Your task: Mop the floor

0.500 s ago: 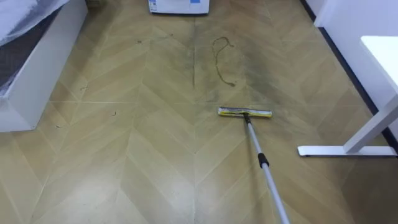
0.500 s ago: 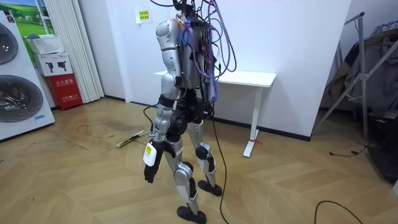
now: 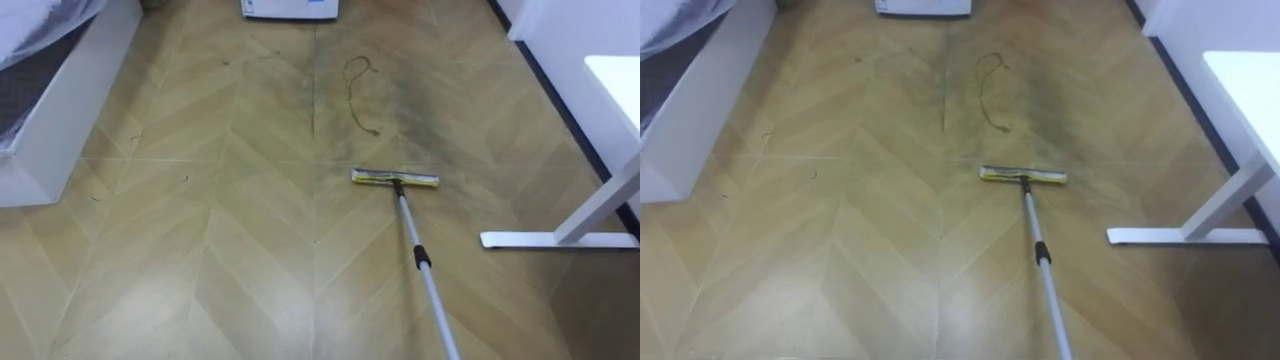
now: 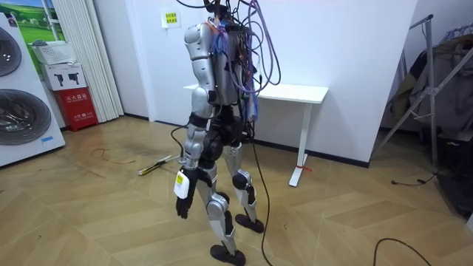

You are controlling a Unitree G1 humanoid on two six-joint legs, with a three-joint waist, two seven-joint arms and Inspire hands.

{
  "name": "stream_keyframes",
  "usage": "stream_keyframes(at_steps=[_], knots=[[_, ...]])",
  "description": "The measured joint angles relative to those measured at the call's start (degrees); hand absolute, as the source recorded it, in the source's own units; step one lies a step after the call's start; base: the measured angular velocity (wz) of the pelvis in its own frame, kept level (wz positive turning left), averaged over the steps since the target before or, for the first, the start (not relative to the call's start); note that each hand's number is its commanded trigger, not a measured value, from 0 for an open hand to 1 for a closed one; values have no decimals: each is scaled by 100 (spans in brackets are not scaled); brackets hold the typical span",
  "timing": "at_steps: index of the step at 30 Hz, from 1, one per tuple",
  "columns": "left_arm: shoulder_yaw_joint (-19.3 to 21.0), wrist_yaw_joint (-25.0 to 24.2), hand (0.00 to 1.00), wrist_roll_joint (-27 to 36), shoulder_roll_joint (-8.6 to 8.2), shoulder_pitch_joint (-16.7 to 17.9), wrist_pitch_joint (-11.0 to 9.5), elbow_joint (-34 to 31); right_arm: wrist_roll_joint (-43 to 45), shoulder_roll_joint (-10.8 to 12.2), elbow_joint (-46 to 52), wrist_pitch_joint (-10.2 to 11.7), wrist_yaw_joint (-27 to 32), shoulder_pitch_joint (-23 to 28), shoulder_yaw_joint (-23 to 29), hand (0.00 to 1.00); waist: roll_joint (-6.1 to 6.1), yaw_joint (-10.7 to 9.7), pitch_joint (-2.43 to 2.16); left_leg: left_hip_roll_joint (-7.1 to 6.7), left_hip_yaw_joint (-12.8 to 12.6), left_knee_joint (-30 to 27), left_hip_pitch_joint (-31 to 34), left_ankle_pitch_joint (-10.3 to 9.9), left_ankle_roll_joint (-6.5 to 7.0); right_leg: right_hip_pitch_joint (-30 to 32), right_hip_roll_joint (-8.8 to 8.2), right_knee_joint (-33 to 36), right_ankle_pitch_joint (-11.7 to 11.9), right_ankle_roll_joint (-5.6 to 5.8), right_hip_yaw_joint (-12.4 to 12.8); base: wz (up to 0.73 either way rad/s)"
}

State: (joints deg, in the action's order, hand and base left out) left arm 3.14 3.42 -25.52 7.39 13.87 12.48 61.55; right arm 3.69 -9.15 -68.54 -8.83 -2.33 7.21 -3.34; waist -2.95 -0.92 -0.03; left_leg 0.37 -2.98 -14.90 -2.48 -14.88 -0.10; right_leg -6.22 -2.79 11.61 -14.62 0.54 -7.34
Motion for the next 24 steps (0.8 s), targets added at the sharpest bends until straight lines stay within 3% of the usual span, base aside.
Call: stream_keyframes(at_steps=[4,9,10,11,14,16,18,19,20,21,23,24], knots=[[-10,-9,0,8,-4,-117,-7,176,-258,-1,-266,4,-17,-126,-45,100,53,0,-23,12,30,-91,217,0,0,197,0,107,1,0,-73,9],[1,-44,0,16,9,-367,-91,295,-473,-3,-358,1,-36,-236,-41,100,97,1,-10,41,76,-387,820,0,0,674,-14,316,0,-2,-304,18],[1,-45,0,18,9,-399,-94,322,-500,-4,-376,0,-35,-259,-44,100,96,7,-4,45,76,-433,908,0,0,743,-16,350,0,-2,-334,11],[8,-48,0,17,9,-472,-107,384,-544,-3,-466,-5,-34,-346,-43,100,125,47,36,62,92,-520,1055,0,0,865,-19,472,-4,-7,-408,8],[4,-136,0,212,16,-599,-110,501,-581,-24,-584,-87,-30,-479,11,100,169,99,61,78,141,-928,1583,-3,2,1370,-69,901,-79,-62,-545,8],[6,-172,0,329,14,-755,-109,666,-616,-48,-750,-124,-14,-649,12,100,177,153,106,71,168,-1412,2012,-69,24,1762,-132,1371,-265,-89,-548,13],[10,-183,0,354,13,-996,-72,960,-669,-82,-1034,-132,45,-862,34,100,250,222,163,40,265,-2200,2632,-194,0,2343,-222,2220,-609,-155,-544,22],[12,-181,0,354,19,-1017,-65,974,-731,-88,-1096,-133,47,-902,58,100,251,233,165,8,321,-2411,2801,-215,-26,2483,-253,2414,-727,-161,-541,27],[-15,-178,0,364,39,-1092,-50,1012,-817,-98,-1199,-135,43,-1019,88,100,266,274,168,-11,359,-2882,3165,-227,-43,2797,-289,2764,-936,-224,-533,37],[-103,-180,0,424,55,-1133,-23,1027,-960,-129,-1319,-131,24,-1120,88,100,294,300,141,18,378,-3467,3572,-207,-71,3054,-353,3176,-1161,-325,-530,37],[-164,-178,0,621,82,-1140,-6,1116,-1043,-208,-1559,-130,-54,-1315,72,100,335,436,116,122,382,-4494,4175,10,-137,3345,-326,3785,-1438,-428,-528,12],[-240,-177,0,859,107,-1122,-1,1166,-1089,-270,-1663,-139,-106,-1413,72,100,320,585,114,214,368,-5236,4603,466,-127,3430,-322,4128,-1570,-521,-510,-14]])
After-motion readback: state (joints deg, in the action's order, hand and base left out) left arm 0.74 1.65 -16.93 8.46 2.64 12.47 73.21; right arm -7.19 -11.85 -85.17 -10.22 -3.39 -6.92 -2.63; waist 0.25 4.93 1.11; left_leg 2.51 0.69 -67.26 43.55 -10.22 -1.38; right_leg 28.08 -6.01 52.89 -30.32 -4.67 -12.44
